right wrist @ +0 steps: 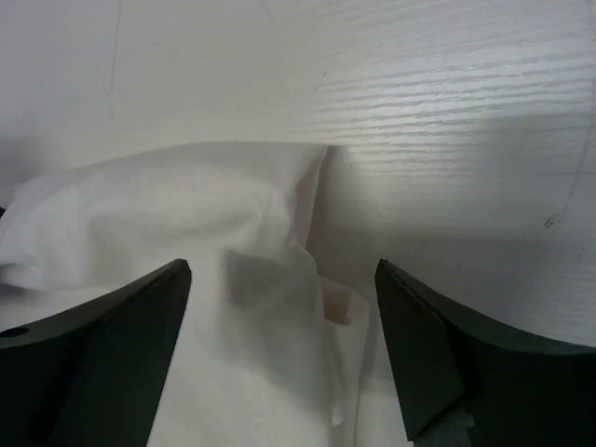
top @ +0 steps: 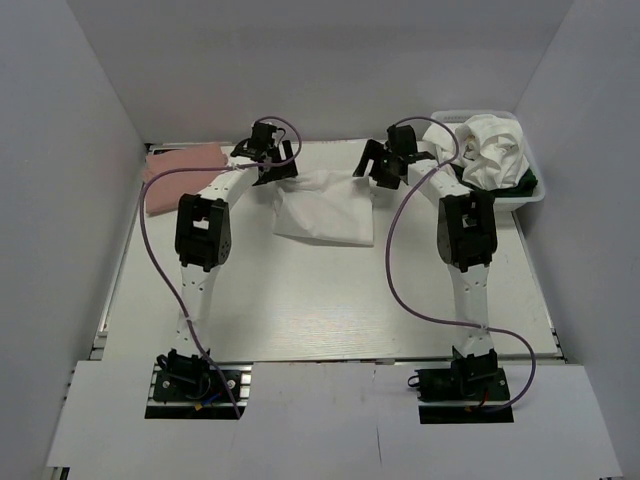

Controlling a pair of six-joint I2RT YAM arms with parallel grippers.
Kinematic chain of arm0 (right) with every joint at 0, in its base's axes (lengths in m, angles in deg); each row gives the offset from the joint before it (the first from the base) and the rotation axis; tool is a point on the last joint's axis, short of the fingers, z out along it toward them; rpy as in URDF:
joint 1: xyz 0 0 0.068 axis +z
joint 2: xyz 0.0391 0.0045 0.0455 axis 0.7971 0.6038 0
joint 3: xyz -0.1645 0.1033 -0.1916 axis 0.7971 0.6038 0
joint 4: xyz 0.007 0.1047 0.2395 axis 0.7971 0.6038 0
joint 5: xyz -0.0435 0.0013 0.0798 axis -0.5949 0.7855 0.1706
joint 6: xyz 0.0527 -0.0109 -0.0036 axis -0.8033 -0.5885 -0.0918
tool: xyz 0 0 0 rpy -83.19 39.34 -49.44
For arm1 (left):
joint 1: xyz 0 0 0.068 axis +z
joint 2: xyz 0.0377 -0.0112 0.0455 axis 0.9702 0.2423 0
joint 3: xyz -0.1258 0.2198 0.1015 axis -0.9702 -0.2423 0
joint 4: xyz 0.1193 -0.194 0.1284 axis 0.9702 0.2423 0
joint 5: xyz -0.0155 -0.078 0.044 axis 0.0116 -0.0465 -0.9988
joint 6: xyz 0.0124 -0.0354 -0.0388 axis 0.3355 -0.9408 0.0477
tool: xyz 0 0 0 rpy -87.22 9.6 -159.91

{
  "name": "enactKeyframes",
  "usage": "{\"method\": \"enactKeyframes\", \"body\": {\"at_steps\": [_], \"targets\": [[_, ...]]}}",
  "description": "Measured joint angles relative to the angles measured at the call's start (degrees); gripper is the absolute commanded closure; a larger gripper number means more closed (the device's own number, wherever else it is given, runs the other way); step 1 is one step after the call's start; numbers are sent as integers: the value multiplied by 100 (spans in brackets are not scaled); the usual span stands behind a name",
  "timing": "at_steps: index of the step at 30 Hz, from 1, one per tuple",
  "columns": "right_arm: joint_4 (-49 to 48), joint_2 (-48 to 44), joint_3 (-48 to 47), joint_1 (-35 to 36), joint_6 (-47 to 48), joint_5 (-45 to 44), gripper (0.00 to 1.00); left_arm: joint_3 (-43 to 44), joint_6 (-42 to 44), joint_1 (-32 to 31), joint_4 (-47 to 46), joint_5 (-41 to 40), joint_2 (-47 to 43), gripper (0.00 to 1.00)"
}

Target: Fold and stack the t-shirts

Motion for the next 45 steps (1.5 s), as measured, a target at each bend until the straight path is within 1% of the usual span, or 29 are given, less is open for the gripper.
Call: {"method": "enactKeyframes", "body": {"at_steps": [2, 5, 7, 11, 13, 16, 18, 20, 22, 25, 27, 28, 30, 35, 38, 41, 43, 45], "targets": [[31, 44, -96, -11, 9, -59, 10, 199, 140, 33, -17, 131, 111, 0], [0, -96, -127, -11, 35, -76, 10, 155, 289, 42, -33, 232, -72, 0], [-7, -334, -4, 17, 59, -81, 10, -269, 350, 24, -162, 289, -507, 0], [-177, -1202, 774, 136, 173, -111, 10, -1250, 402, -68, -437, 527, -1733, 0], [-225, -1510, 946, 214, 219, -44, 10, -1482, 393, -111, -590, 828, -2199, 0], [-455, -1646, 977, 306, 260, 157, 10, -1810, 356, -184, -984, 1556, -2682, 0], [-579, -1598, 988, 363, 284, 317, 10, -2135, 319, -238, -1338, 2028, -2830, 0], [-713, -1447, 986, 396, 332, 492, 10, -2688, 295, -282, -1650, 2538, -2868, 0], [-811, -1182, 984, 391, 385, 682, 10, -3145, 293, -323, -1698, 2951, -2695, 0], [-833, -662, 962, 361, 538, 835, 10, -3674, 361, -345, -1628, 3279, -2273, 0], [-798, -326, 962, 343, 629, 828, 10, -4151, 400, -310, -1580, 3303, -2133, 0], [-787, -186, 962, 337, 667, 817, 10, -4288, 393, -278, -1698, 3397, -2186, 0], [-828, -153, 841, 308, 710, 750, 10, -4516, 387, -216, -1646, 3104, -2411, 0], [-737, -122, 837, 275, 769, 542, 10, -5001, 321, -205, -1794, 2693, -2763, 0], [-660, -133, 839, 278, 922, 470, 10, -5069, 278, -219, -1646, 2505, -2887, 0], [-542, -273, 964, 295, 1226, 378, 10, -4968, 251, -264, -1174, 2175, -2970, 0], [-507, -531, 1217, 308, 1427, 354, 10, -4861, 243, -271, -925, 2070, -3036, 0], [-439, -1016, 1635, 341, 1681, 310, 10, -4758, 245, -275, -745, 1967, -3143, 0]]}}
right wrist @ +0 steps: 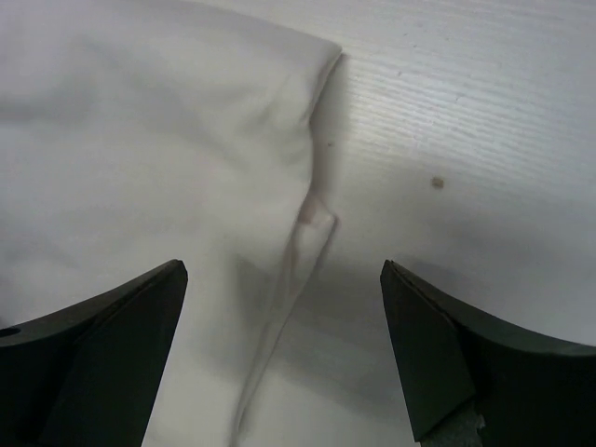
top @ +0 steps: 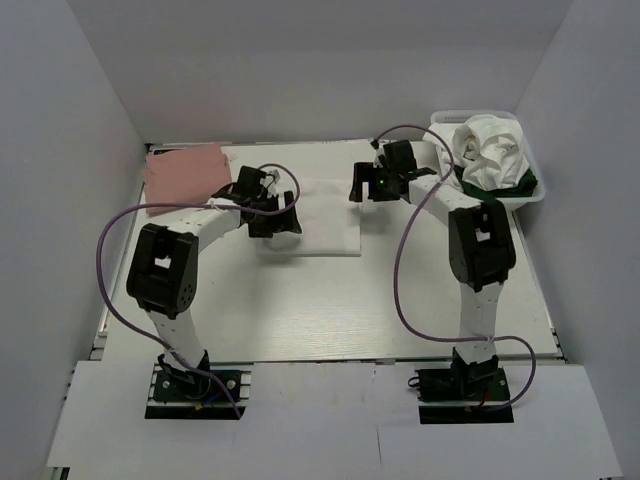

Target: Fold and stack the t-shirts

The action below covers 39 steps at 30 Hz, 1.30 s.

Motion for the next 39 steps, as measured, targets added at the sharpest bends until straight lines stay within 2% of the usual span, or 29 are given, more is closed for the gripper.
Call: {"method": "enactKeyframes", "body": {"at_steps": [4, 8, 12, 16, 20, 28, 33, 36, 39], "targets": [[-173, -1327, 1123, 114, 363, -31, 10, 417, 59, 46, 177, -173, -166, 0], [-385, -2328, 1888, 243, 570, 452, 10, 1408, 177, 55, 321, -424, 103, 0], [-522, -2483, 2260, 367, 697, 1064, 10, 2793, 297, 66, 466, -612, 1064, 0], [-415, -2524, 2782, 435, 778, 1169, 10, 3934, 450, 105, 767, -839, 2295, 0], [-199, -2736, 3108, 422, 782, 1038, 10, 4621, 603, 136, 1123, -896, 3195, 0], [-157, -3357, 3182, 417, 756, 933, 10, 5364, 619, 243, 1235, -815, 3650, 0], [-173, -3897, 3451, 422, 726, 896, 10, 5307, 584, 315, 1320, -822, 3534, 0], [-243, -4098, 3576, 424, 713, 879, 10, 4360, 608, 330, 1161, -964, 2811, 0], [-269, -4144, 3641, 428, 704, 855, 10, 3071, 673, 345, 914, -1119, 1646, 0]]}}
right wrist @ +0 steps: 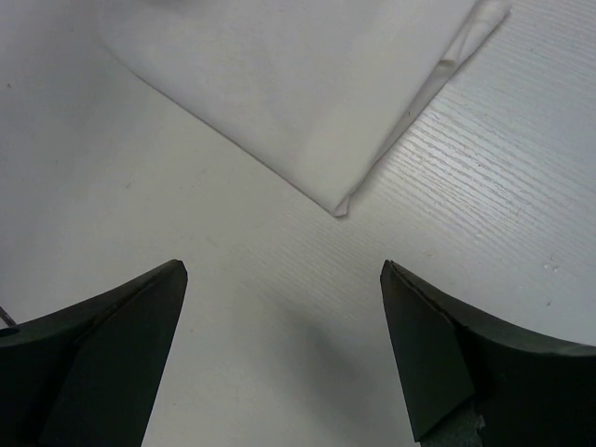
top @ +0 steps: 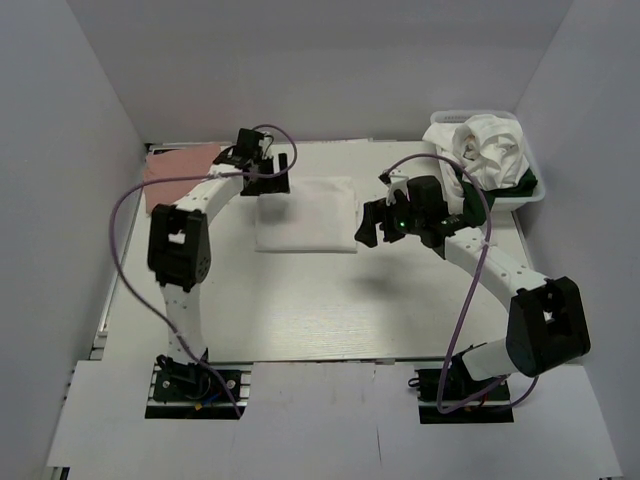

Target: Fold and stack the t-shirts

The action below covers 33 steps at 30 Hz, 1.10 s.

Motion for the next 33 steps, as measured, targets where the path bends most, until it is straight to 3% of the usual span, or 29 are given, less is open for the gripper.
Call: {"method": "enactKeyframes", "body": {"at_steps": [4, 8, 15, 22, 28, 30, 31, 32, 33], "targets": [[17, 2, 35, 33, -68, -28, 10, -1456, 63, 4, -422, -232, -1626, 0], [81, 2, 46, 98, -129, -20, 10, -2243, 63, 37, -726, -293, -2430, 0], [144, -181, 407, 273, -256, 114, 10, -2664, -85, 142, -815, -332, -1869, 0], [155, -601, 494, 382, -271, 52, 10, -1978, -260, 280, -697, -313, -605, 0], [151, -743, 525, 413, -271, -105, 10, -1685, -234, 258, -778, -201, -339, 21], [162, -741, 579, 413, -271, -153, 10, -1733, -146, 221, -861, -179, -332, 42], [164, -743, 597, 415, -271, -170, 10, -1746, -162, 205, -887, -186, -332, 42], [173, -741, 608, 420, -271, -184, 10, -1773, -131, 190, -929, -160, -332, 54], [170, -743, 612, 420, -271, -192, 10, -1788, -138, 168, -946, -155, -332, 58]]}}
